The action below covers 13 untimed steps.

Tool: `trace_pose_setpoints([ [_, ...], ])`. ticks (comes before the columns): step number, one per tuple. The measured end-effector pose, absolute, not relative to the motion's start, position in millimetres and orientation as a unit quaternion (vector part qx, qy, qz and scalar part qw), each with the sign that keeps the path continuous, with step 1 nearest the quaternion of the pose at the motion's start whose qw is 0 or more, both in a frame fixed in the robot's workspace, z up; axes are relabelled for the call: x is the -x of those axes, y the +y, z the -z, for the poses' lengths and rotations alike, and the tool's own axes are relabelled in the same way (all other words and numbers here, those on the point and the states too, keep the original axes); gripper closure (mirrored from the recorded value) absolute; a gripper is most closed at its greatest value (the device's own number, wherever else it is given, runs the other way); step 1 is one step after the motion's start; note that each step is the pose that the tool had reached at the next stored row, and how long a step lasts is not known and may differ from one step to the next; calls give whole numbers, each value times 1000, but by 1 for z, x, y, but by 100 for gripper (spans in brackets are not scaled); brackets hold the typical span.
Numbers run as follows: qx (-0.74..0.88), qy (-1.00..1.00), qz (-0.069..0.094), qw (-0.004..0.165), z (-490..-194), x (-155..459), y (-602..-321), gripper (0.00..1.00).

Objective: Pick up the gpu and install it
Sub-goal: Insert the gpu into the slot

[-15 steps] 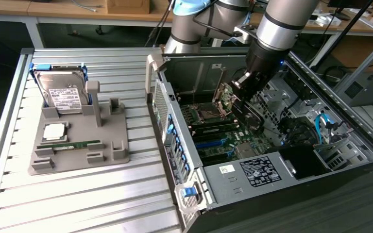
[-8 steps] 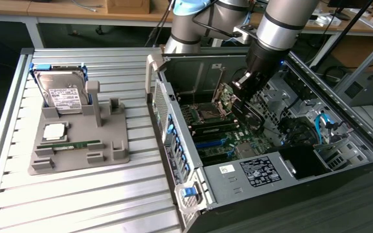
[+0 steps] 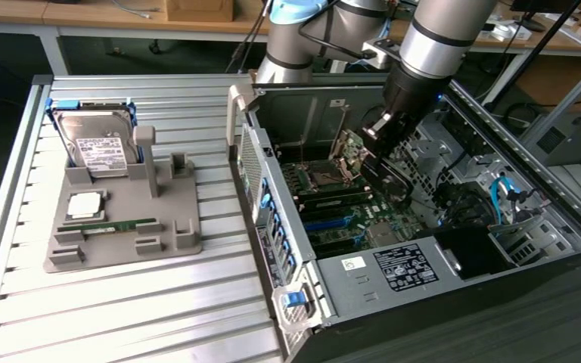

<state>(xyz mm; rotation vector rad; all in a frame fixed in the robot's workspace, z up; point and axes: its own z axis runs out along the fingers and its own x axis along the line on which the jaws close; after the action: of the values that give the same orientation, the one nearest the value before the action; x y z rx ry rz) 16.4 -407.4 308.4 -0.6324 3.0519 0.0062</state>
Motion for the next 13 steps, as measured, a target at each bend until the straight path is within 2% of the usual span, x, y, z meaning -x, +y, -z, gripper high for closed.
trace_pose_setpoints([
  [13, 234, 972, -2, 12, -308, -16, -407, 73],
])
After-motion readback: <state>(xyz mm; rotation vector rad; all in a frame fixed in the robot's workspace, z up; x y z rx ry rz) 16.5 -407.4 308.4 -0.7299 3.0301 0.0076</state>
